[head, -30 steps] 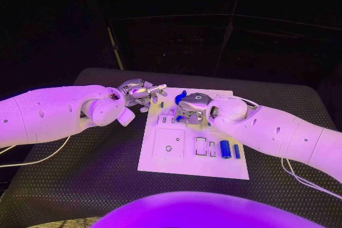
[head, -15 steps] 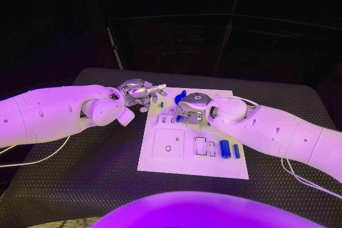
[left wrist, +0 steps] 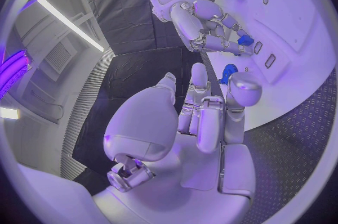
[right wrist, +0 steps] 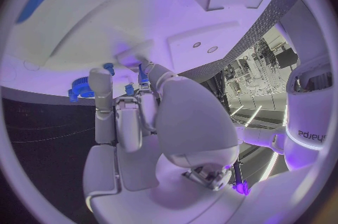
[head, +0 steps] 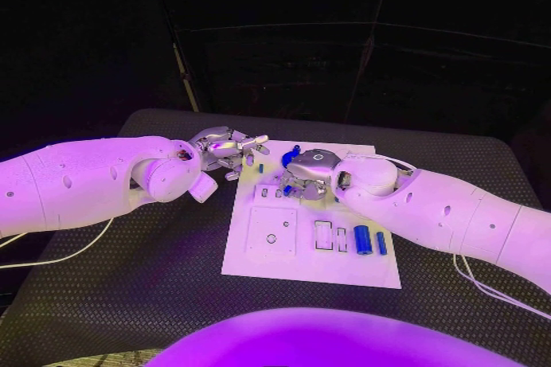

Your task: Assemble the parts on the task board

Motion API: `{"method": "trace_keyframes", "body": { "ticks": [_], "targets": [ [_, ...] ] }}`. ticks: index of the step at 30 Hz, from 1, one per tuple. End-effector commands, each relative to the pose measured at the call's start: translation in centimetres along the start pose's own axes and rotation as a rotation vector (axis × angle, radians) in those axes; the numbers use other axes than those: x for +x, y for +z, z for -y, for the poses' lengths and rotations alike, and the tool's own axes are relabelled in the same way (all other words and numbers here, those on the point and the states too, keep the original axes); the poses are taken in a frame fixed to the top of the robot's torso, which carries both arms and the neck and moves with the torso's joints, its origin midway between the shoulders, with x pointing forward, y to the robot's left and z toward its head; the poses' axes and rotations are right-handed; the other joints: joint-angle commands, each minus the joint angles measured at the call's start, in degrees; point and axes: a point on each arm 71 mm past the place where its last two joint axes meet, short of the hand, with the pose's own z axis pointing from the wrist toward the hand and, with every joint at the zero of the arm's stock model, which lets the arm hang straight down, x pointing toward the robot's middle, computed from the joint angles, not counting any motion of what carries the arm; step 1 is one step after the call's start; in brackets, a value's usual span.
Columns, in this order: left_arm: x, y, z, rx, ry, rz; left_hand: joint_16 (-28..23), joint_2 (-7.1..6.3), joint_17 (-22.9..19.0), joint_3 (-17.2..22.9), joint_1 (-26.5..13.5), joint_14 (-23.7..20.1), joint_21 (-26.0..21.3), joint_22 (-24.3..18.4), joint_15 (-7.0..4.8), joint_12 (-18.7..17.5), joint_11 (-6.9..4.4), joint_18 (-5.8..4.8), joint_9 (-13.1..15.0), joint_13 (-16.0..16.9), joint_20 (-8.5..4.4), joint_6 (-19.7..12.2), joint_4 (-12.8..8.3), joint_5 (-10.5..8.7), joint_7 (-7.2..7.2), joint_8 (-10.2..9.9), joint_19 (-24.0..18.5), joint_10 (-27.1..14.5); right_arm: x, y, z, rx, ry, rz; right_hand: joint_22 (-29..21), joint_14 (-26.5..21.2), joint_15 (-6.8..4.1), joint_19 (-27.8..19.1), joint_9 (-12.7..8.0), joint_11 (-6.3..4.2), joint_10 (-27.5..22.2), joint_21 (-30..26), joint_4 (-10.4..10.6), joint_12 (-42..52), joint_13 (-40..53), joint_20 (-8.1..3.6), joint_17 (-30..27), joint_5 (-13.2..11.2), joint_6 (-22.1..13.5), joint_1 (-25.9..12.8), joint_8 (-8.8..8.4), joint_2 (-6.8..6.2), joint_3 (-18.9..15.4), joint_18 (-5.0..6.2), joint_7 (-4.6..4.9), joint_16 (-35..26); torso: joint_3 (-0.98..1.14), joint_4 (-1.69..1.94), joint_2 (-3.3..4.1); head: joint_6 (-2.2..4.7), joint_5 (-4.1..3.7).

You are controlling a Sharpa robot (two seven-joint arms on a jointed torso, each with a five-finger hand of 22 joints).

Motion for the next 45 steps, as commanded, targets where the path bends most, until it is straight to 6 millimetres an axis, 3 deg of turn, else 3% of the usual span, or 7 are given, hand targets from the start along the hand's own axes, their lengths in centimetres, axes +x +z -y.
{"method": "trace_keyframes", "body": {
  "ticks": [1,17,24,33,37,41,45],
  "targets": [
    [0.1,0.1,0.2,0.006,-0.005,-0.013,-0.2,-0.04,9.9,-0.3,0.4,4.2,-0.1,0.0,0.14,-0.2,0.02,-0.02,0.1,-0.1,0.06,0.0,-0.1,-0.03,0.25,-0.2,-0.2,-0.2,0.0,0.0,0.0,0.000,-0.013,0.000,-0.1,4.7,-0.48,0.0,-0.1,-0.42,0.0,-0.2,-0.3,-0.2,1.4,-0.40,9.8,0.1,-0.7,-0.1,-0.38,-0.53,-0.1,0.33,0.02,-0.3,-0.01,0.02,0.01,0.00,-0.04],
    [0.0,0.0,0.2,0.008,-0.005,-0.013,-0.1,0.05,9.9,-0.4,0.4,4.2,0.0,0.1,0.16,-0.2,0.03,-0.05,0.1,-0.1,0.08,0.0,-0.1,-0.04,0.27,-0.3,-0.2,-0.2,-0.3,-0.5,0.0,-0.002,-0.020,0.034,-0.7,4.6,-0.88,-0.4,-0.5,-1.02,-0.3,-0.6,-1.1,-0.6,1.0,-0.76,9.5,0.2,-4.3,-0.4,-0.36,-1.08,-0.5,0.43,-0.83,-0.5,0.01,-0.03,-0.02,0.00,-0.07],
    [-0.1,0.0,0.2,0.013,-0.006,-0.018,0.2,-0.24,10.4,-0.9,0.5,4.3,0.6,0.9,0.18,-0.2,0.04,-0.19,0.1,-0.2,0.11,0.0,-0.2,-0.11,0.29,-0.5,0.2,-0.1,-0.9,-1.4,-0.6,-0.027,-0.026,0.106,-1.2,4.5,-1.73,-0.7,-1.2,-2.24,-0.5,-1.1,-1.0,-0.8,0.8,-1.47,9.3,0.1,-19.1,-1.8,-0.89,-1.97,-3.4,0.52,-2.60,-0.6,0.02,-0.05,-0.14,0.30,-0.31],
    [-0.4,0.1,0.1,0.014,-0.004,-0.011,0.2,-0.42,10.4,-1.2,0.6,4.4,0.7,1.1,0.18,-0.2,0.04,-0.21,0.1,-0.2,0.13,0.1,-0.3,-0.11,0.29,-0.6,0.3,0.0,-1.9,-4.4,-1.1,-0.058,0.002,0.187,-1.8,4.4,-2.13,-0.8,-1.3,-2.72,-0.6,-1.7,0.2,-1.0,0.7,-1.88,8.9,-0.6,-23.7,-2.2,-0.98,-2.16,-7.0,0.56,-3.23,-0.9,-0.04,0.02,-0.26,0.97,-0.58],
    [-0.4,0.2,0.1,0.013,0.005,-0.012,0.2,-0.78,10.5,-1.6,1.1,4.4,0.7,1.1,0.19,-0.3,0.06,-0.21,0.1,-0.3,0.14,0.1,-0.7,-0.08,0.30,-0.8,0.3,0.0,-3.1,-6.6,-0.3,-0.047,0.094,0.249,-2.1,4.3,-1.51,-0.7,-0.1,-1.59,-0.5,-1.9,1.3,-1.0,0.7,-1.68,8.5,1.1,-14.6,-2.3,1.01,-1.34,-8.2,0.45,-1.11,-1.1,-0.07,0.05,-0.44,1.15,-0.76],
    [0.0,0.0,0.3,0.009,0.056,-0.070,0.1,-0.92,10.3,-1.6,3.3,4.3,0.5,0.7,0.04,-0.6,-0.15,-0.11,0.3,-0.6,0.03,0.8,-2.5,0.08,0.08,-0.2,0.1,-0.4,-4.9,-8.9,1.6,0.015,0.260,0.302,-7.4,2.8,2.02,-3.8,2.4,2.81,-3.7,-5.1,3.6,-4.9,-3.1,0.35,3.5,2.7,1.3,-3.6,7.41,1.38,-8.0,0.51,3.18,-4.2,-0.36,0.08,-0.61,1.83,-1.74],
    [0.1,0.2,1.4,0.000,0.158,-0.112,0.1,-0.60,10.3,-1.0,4.8,4.3,0.7,1.0,-0.26,-0.4,-0.56,-0.15,1.0,-0.6,-0.18,2.1,-3.8,0.09,-0.43,1.3,0.2,-0.2,-5.9,-11.5,3.8,0.098,0.429,0.347,-8.0,2.7,2.41,-3.9,2.5,2.97,-4.0,-5.9,5.1,-5.3,-3.7,1.35,2.9,3.1,3.5,-4.3,8.57,2.22,-8.0,0.97,3.14,-4.7,-0.41,-0.16,-1.13,1.81,-1.45]
  ]
}}
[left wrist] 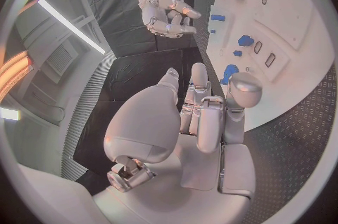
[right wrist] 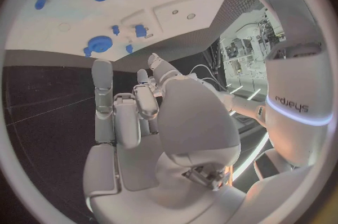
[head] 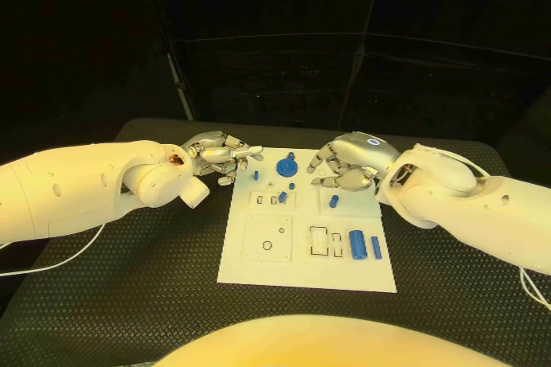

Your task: Assemble the parts on the task board

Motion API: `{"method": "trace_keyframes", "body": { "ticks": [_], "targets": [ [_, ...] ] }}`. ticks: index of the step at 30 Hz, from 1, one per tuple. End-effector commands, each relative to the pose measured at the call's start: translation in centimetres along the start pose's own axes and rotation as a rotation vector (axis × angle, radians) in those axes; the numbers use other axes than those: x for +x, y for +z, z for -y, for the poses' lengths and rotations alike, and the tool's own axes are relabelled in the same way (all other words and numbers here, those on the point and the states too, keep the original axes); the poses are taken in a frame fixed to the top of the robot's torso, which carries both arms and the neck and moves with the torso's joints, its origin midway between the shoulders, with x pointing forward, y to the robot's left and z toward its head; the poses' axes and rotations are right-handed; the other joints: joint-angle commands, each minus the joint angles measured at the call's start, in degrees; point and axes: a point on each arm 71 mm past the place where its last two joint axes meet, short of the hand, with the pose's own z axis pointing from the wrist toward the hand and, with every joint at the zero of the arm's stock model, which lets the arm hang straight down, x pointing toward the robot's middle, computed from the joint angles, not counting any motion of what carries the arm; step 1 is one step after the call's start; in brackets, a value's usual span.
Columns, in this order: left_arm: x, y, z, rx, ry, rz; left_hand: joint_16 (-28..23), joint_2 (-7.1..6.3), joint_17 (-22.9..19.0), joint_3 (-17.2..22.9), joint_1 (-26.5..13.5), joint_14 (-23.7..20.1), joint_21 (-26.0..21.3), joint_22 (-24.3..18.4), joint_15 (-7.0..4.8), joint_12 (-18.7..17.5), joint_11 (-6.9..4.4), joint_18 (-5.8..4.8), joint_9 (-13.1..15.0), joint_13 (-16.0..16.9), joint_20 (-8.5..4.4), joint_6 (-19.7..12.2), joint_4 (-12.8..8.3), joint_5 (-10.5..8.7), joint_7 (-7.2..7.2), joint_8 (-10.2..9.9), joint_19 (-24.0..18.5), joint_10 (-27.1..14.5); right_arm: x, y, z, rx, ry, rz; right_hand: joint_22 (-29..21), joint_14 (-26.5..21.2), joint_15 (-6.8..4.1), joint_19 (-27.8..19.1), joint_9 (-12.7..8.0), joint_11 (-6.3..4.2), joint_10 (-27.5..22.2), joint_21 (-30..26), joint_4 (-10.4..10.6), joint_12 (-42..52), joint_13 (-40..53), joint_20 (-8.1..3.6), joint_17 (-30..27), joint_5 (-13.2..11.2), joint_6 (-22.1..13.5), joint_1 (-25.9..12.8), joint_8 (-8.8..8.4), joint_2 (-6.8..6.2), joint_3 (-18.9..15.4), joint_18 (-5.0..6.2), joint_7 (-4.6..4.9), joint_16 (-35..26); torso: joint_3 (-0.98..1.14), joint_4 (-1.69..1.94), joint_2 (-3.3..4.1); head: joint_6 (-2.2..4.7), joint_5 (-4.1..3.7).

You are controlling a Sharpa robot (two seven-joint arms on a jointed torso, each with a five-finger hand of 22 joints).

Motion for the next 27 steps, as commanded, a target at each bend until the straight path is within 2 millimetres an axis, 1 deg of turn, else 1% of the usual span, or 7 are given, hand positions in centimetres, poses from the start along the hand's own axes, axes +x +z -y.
{"method": "trace_keyframes", "body": {
  "ticks": [1,4,6,9,12,17,27],
  "targets": [
    [0.4,0.3,0.9,-0.022,0.147,-0.084,0.2,-0.07,10.3,-0.2,0.0,4.3,0.4,0.3,-0.34,0.2,-0.44,-0.18,0.4,0.0,-0.25,0.8,-0.2,0.05,-0.23,0.9,0.3,0.2,-1.2,-1.1,1.1,0.092,0.251,0.078,-0.1,2.7,0.16,0.4,0.1,-0.02,0.0,-0.4,1.4,-0.1,-0.1,0.68,2.8,0.3,1.2,-0.8,0.75,0.51,-0.4,1.13,-0.27,-0.2,-0.05,-0.22,-0.68,0.02,0.18],
    [0.3,1.0,1.4,-0.094,0.299,-0.098,0.2,-0.31,10.3,-2.1,-3.1,4.4,0.5,0.5,-0.71,1.9,-0.92,-0.21,1.3,0.9,-0.60,1.3,1.8,-0.04,-0.84,2.7,0.4,1.2,-2.3,-2.2,2.2,0.146,0.311,0.105,-1.0,2.5,-0.73,0.6,1.2,-1.27,0.3,-1.1,3.9,-0.3,-0.6,0.63,1.2,0.2,3.8,-2.5,3.36,0.67,-1.5,1.70,-1.82,-1.4,0.21,-0.49,-1.02,0.17,0.32],
    [0.5,1.6,1.6,-0.165,0.415,-0.112,0.2,-0.24,10.4,-4.0,-6.0,4.4,0.7,0.8,-0.93,3.5,-1.17,-0.24,2.0,1.9,-0.89,1.0,4.2,-0.16,-1.13,4.0,0.6,1.5,-2.7,-2.9,2.7,0.179,0.341,0.120,-1.4,2.4,-1.22,0.8,2.2,-1.77,0.4,-1.5,4.9,-0.5,-0.9,0.23,0.5,0.3,4.4,-3.1,4.99,0.34,-2.4,1.73,-2.42,-1.9,0.25,-0.52,-1.14,0.22,0.29],
    [1.4,3.0,1.7,-0.286,0.637,-0.152,0.4,-0.65,10.6,-6.1,-7.9,4.5,1.1,1.4,-1.34,7.4,-1.57,-0.39,3.2,6.8,-1.15,1.3,5.8,-3.10,-1.63,6.1,0.9,3.2,-3.5,-3.7,3.6,0.227,0.370,0.149,-1.4,2.6,-1.72,1.9,4.2,-2.17,1.0,-1.9,6.7,-0.4,-0.9,-0.33,0.2,1.4,3.1,-3.3,7.56,-0.43,-4.0,1.56,-2.88,-2.4,0.32,-0.46,-1.36,0.09,0.29],
    [2.4,4.0,1.9,-0.354,0.780,-0.176,0.5,-0.82,10.8,-7.5,-8.6,4.6,1.4,1.9,-1.70,9.4,-2.03,-0.50,4.2,9.4,-1.49,1.6,5.8,-3.25,-2.09,7.7,1.2,4.1,-3.9,-4.2,4.2,0.260,0.387,0.168,-1.3,2.8,-1.75,2.4,5.2,-2.17,1.2,-2.0,7.5,-0.1,-0.7,-0.47,0.5,2.2,2.2,-3.3,8.80,-0.63,-4.8,1.52,-2.80,-2.3,0.39,-0.56,-1.53,0.03,0.42],
    [3.8,5.7,2.7,-0.402,0.897,-0.174,1.3,-0.56,12.1,-8.7,-8.2,5.0,2.4,3.4,-2.14,12.3,-2.52,-0.82,5.9,13.4,-1.97,1.3,5.7,-3.28,-2.63,10.0,2.1,5.6,-4.1,-4.3,4.6,0.292,0.399,0.186,-1.6,2.8,-1.71,2.6,6.1,-2.10,1.3,-2.3,8.2,-0.2,-0.9,-0.49,0.3,2.9,1.0,-2.9,9.90,-1.04,-5.6,1.52,-2.69,-2.5,0.49,-0.55,-1.54,0.09,0.31],
    [5.6,8.4,4.3,-0.428,1.035,-0.118,2.0,-0.50,13.2,-11.5,-10.5,5.3,3.6,5.2,-2.38,13.5,-2.67,-1.19,7.5,14.9,-2.26,0.0,6.0,-3.34,-2.82,11.7,3.0,5.8,-4.1,-4.0,4.6,0.316,0.403,0.200,-2.3,2.8,-1.60,2.5,7.0,-1.95,1.2,-2.9,9.0,-0.3,-1.0,-0.43,0.0,3.5,-0.3,-2.7,10.93,-1.43,-6.5,1.60,-2.50,-2.8,0.40,-0.49,-1.32,-0.15,0.42]
  ]
}}
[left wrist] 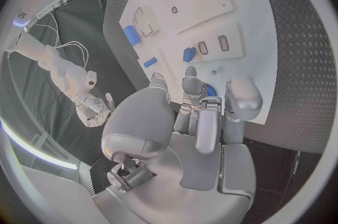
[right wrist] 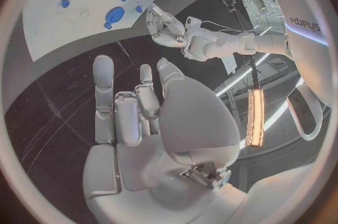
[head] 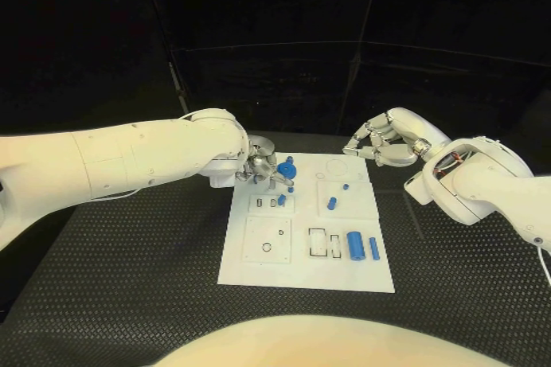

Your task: Assemble the parts on the task board

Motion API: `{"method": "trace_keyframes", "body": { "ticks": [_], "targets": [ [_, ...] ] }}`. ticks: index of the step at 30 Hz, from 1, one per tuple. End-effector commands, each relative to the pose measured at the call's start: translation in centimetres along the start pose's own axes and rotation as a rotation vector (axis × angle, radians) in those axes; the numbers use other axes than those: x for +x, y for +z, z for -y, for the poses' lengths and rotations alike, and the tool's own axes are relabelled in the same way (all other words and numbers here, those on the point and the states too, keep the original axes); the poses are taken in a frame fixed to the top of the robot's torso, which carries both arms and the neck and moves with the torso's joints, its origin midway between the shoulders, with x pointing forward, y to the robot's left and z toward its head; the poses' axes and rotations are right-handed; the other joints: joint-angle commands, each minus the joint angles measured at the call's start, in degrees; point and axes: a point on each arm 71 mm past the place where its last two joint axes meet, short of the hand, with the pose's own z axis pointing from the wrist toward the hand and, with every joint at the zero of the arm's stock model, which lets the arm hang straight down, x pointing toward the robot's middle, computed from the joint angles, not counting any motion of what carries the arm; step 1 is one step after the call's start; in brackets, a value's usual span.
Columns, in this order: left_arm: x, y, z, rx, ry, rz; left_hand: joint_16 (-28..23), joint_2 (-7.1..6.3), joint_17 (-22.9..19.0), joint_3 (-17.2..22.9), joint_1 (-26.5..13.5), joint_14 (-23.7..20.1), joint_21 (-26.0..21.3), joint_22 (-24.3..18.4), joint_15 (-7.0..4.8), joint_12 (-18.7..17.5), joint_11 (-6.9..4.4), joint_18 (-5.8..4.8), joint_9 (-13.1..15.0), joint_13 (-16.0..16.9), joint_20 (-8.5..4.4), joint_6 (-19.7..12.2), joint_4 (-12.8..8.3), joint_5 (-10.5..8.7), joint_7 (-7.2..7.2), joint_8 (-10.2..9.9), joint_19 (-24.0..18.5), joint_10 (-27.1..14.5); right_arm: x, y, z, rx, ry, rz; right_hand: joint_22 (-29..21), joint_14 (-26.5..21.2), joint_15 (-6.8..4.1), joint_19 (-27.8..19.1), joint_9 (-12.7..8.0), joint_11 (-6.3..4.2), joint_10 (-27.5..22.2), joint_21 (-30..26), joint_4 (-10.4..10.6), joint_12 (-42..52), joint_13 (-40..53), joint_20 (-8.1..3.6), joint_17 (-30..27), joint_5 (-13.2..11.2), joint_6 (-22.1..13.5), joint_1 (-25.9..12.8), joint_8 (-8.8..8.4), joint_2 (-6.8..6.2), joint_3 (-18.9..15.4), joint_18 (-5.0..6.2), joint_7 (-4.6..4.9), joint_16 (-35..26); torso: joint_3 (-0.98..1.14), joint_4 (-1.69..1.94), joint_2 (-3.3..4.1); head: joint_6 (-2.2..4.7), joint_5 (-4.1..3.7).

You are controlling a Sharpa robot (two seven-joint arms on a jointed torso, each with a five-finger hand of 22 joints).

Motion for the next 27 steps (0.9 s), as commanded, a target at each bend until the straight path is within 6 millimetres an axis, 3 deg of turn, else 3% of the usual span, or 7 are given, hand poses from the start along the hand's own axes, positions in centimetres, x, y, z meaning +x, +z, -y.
{"method": "trace_keyframes", "body": {
  "ticks": [1,9,27],
  "targets": [
    [-0.4,0.3,0.2,-0.083,0.108,0.027,0.5,0.01,13.4,-1.1,-1.3,5.5,0.5,0.6,-0.44,0.3,-0.03,-1.24,0.4,0.3,-0.05,-0.5,0.1,-0.24,0.00,0.5,0.5,0.3,-0.3,0.1,0.2,0.031,0.018,0.034,-0.3,2.7,-0.22,0.3,0.2,0.03,0.2,-0.3,0.3,0.2,-0.1,0.08,-0.1,0.3,-0.6,0.0,0.36,-0.58,-0.3,0.70,-0.04,-0.4,-0.07,0.10,0.14,-0.24,0.06],
    [-0.3,1.2,2.2,-0.086,0.179,0.029,0.8,0.26,14.0,-1.9,-1.1,5.6,1.0,1.3,-0.50,0.5,-0.09,-1.39,0.9,0.5,-0.16,-1.1,-0.2,-0.23,-0.03,0.9,0.9,0.2,-0.2,0.3,0.2,0.042,0.017,0.036,-0.6,2.7,-0.17,0.3,0.7,0.08,0.2,-0.6,0.8,0.1,-0.2,0.12,-0.2,0.9,-1.2,0.2,0.98,-0.74,-0.7,0.74,0.01,-0.5,-0.03,0.03,0.22,-0.70,0.19],
    [0.5,2.8,3.2,-0.135,0.271,-0.103,0.5,0.23,13.4,-3.0,1.5,5.4,0.0,0.0,0.09,-1.0,0.65,-1.18,1.2,-1.6,0.21,-3.8,-0.6,-0.22,0.84,0.2,0.0,-1.9,0.2,0.6,0.1,0.047,0.021,0.021,-1.2,2.6,-0.11,0.1,1.5,0.15,-0.1,-1.1,1.6,-0.1,-0.5,0.19,-0.5,2.4,-2.1,0.9,1.90,-0.85,-1.2,0.82,0.09,-0.8,0.01,0.12,0.25,-1.38,0.26]
  ]
}}
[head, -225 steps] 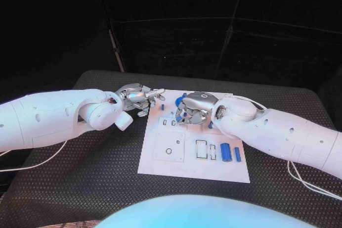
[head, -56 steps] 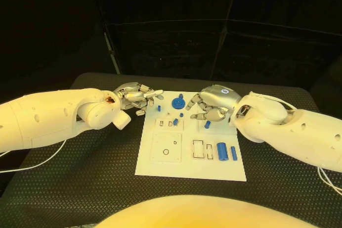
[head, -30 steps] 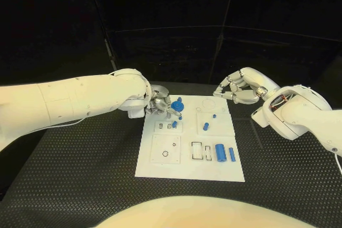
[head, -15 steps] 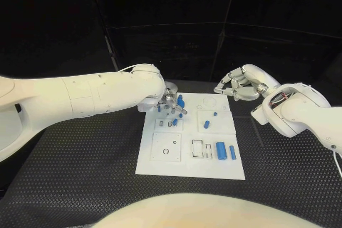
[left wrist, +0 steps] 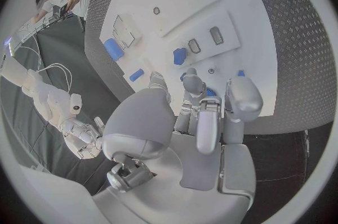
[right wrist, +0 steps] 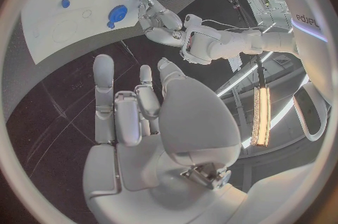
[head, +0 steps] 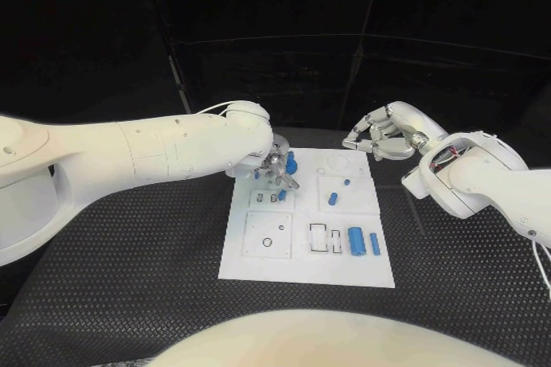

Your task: Assemble the parts on the task board

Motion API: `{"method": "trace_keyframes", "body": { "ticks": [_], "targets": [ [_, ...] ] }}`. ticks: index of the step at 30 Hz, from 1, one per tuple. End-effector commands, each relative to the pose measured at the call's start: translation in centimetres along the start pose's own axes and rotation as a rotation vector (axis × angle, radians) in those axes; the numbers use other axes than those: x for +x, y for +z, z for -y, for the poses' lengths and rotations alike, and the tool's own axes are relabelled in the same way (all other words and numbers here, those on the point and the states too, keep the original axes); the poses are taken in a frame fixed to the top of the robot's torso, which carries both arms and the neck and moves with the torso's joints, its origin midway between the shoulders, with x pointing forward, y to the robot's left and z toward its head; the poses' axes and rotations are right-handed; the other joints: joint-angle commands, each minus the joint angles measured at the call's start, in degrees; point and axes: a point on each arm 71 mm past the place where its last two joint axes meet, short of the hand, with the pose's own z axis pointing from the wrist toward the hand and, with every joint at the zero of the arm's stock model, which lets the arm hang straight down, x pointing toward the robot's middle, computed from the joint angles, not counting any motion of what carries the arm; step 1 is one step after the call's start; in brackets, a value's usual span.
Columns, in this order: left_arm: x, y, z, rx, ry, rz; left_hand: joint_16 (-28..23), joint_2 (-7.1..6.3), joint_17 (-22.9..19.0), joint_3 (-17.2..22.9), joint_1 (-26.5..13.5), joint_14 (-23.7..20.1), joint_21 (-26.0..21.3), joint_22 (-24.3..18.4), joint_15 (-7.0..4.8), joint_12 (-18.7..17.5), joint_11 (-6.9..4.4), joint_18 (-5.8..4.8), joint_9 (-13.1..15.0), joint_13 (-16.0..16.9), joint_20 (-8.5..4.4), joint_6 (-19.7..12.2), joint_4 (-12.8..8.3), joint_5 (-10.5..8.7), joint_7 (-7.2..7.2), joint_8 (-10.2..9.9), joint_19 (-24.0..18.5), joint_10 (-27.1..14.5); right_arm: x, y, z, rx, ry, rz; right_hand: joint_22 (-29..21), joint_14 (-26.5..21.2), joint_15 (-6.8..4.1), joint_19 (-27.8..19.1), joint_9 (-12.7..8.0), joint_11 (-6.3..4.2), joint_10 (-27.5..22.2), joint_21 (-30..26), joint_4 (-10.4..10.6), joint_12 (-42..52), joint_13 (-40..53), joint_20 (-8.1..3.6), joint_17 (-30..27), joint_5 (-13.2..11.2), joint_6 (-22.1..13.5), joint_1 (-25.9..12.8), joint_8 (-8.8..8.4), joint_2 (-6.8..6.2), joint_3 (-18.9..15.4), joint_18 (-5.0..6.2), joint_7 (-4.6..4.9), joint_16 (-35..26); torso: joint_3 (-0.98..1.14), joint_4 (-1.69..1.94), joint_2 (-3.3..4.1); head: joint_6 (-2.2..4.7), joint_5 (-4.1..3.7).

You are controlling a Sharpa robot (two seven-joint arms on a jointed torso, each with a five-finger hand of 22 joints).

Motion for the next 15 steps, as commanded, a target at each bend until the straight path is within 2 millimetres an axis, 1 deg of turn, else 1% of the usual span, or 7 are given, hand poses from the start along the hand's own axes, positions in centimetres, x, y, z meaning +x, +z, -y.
{"method": "trace_keyframes", "body": {
  "ticks": [1,3,7,8,10,13,15],
  "targets": [
    [0.29,0.16,-0.20,-0.027,0.044,-0.054,-0.2,0.05,13.3,-0.4,0.9,5.4,-0.5,-0.3,0.12,-0.4,0.07,-0.26,0.1,-0.4,0.16,-0.5,0.0,-0.21,0.20,-0.3,-0.4,-0.5,-0.13,0.03,-0.10,0.003,0.005,0.006,-0.2,2.6,-0.11,0.1,0.2,0.15,-0.1,-0.4,0.5,-0.1,-0.1,0.20,-0.1,0.3,-0.4,0.4,0.49,-0.34,0.0,0.85,0.02,-0.2,0.05,0.06,0.00,-0.18,0.08],
    [0.37,0.31,-0.18,-0.030,0.048,-0.063,-0.3,0.17,13.1,-0.4,1.0,5.3,-0.7,-0.6,0.17,-0.7,0.13,-0.19,0.1,-0.9,0.20,-0.6,0.0,-0.21,0.26,-0.4,-0.6,-0.9,-0.10,0.00,-0.15,0.003,0.008,0.004,-0.2,2.6,-0.11,0.1,0.2,0.15,-0.1,-0.5,0.5,-0.1,-0.1,0.20,-0.1,0.4,-0.4,0.4,0.51,-0.35,0.0,0.85,0.02,-0.2,0.07,0.13,0.04,-0.23,0.08],
    [0.55,0.53,-0.07,-0.031,0.053,-0.078,-0.3,0.43,13.0,-0.4,1.3,5.3,-0.8,-0.8,0.27,-1.0,0.22,-0.17,0.2,-1.2,0.30,-0.8,0.0,-0.20,0.34,-0.4,-0.7,-1.2,-0.02,0.02,-0.24,0.003,0.012,-0.001,-0.2,2.6,-0.11,0.1,0.2,0.15,-0.1,-0.5,0.5,-0.1,-0.1,0.20,-0.1,0.4,-0.4,0.4,0.51,-0.35,0.0,0.85,0.02,-0.2,0.06,0.05,0.01,-0.33,0.17],
    [0.61,0.57,-0.01,-0.029,0.055,-0.081,-0.3,0.44,13.0,-0.4,1.3,5.3,-0.8,-0.8,0.27,-1.0,0.22,-0.17,0.2,-1.2,0.30,-0.8,0.0,-0.20,0.34,-0.4,-0.7,-1.2,0.00,0.03,-0.24,0.004,0.013,-0.002,-0.2,2.6,-0.11,0.1,0.2,0.15,-0.1,-0.5,0.5,-0.1,-0.1,0.20,-0.1,0.4,-0.4,0.4,0.51,-0.35,0.0,0.85,0.02,-0.2,0.03,0.06,0.01,-0.40,0.14],
    [0.72,0.63,0.15,-0.025,0.059,-0.086,-0.3,0.54,13.0,-0.4,1.4,5.3,-0.8,-0.8,0.30,-1.0,0.25,-0.16,0.2,-1.3,0.33,-0.8,0.0,-0.20,0.36,-0.4,-0.7,-1.3,0.06,0.09,-0.22,0.005,0.013,-0.006,-0.2,2.6,-0.11,0.1,0.4,0.13,-0.1,-0.5,0.7,0.0,-0.1,0.21,-0.1,0.7,-0.5,0.5,0.79,-0.33,-0.1,0.85,-0.02,-0.3,0.04,0.09,0.02,-0.44,0.13],
    [0.81,0.68,0.32,-0.021,0.064,-0.092,-0.3,0.64,13.0,-0.3,1.6,5.3,-0.8,-0.7,0.32,-1.1,0.26,-0.17,0.3,-1.4,0.37,-0.8,0.0,-0.20,0.37,-0.3,-0.8,-1.4,0.09,0.15,-0.15,0.007,0.013,-0.009,-0.3,2.6,-0.16,0.1,0.7,0.07,-0.1,-0.6,1.1,0.0,0.0,0.18,-0.1,2.0,-0.8,0.9,1.24,-0.34,-0.2,0.87,-0.09,-0.2,0.08,0.06,0.03,-0.51,0.15],
    [0.84,0.70,0.37,-0.021,0.066,-0.096,-0.3,0.83,13.0,-0.3,1.9,5.3,-0.8,-0.7,0.35,-1.1,0.27,-0.17,0.4,-1.3,0.41,-0.7,-0.1,-0.20,0.36,-0.2,-0.7,-1.5,0.11,0.19,-0.14,0.008,0.013,-0.010,-0.3,2.7,-0.18,0.2,0.8,0.05,-0.1,-0.7,1.2,0.0,0.0,0.18,0.0,2.4,-0.8,1.1,1.39,-0.35,-0.2,0.86,-0.11,-0.2,0.10,0.06,0.02,-0.57,0.19]
  ]
}}
